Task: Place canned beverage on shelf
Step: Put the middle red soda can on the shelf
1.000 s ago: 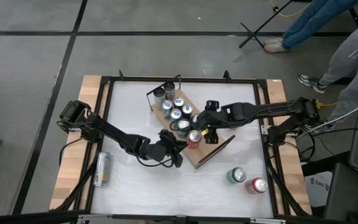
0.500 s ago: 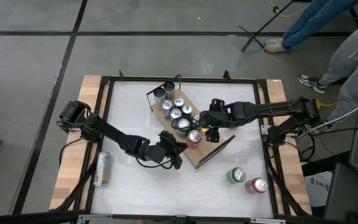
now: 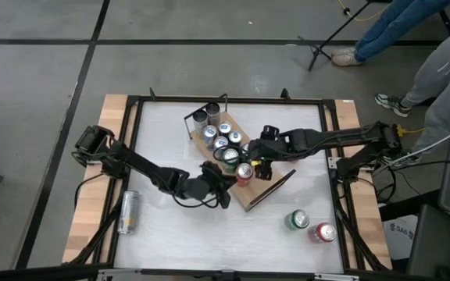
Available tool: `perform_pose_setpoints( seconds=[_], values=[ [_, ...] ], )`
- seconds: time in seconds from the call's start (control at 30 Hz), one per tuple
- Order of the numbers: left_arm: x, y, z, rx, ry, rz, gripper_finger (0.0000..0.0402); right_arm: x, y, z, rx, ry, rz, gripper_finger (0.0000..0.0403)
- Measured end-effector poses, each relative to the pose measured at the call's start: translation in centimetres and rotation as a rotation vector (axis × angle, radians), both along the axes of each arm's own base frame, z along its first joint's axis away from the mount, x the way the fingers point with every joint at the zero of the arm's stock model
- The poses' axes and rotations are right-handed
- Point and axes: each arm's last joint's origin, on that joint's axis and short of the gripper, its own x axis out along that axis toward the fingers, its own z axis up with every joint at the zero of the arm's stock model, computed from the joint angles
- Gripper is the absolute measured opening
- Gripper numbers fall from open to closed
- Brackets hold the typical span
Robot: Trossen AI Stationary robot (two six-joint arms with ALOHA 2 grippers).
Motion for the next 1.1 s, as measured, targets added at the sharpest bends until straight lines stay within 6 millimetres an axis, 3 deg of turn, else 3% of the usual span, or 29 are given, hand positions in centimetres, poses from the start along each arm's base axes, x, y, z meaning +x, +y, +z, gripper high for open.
perform_pose_setpoints(
  seconds=[0.83,1.1],
  values=[
    [0.04,0.7,0.03,0.033,-0.007,0.092,0.0049,0.37,0.56,0.06,0.172,-0.028,0.089,0.0353],
    [-0.02,0.47,0.05,0.034,-0.009,0.088,0.0049,0.38,0.48,0.08,0.143,-0.03,0.074,0.0353]
  ],
)
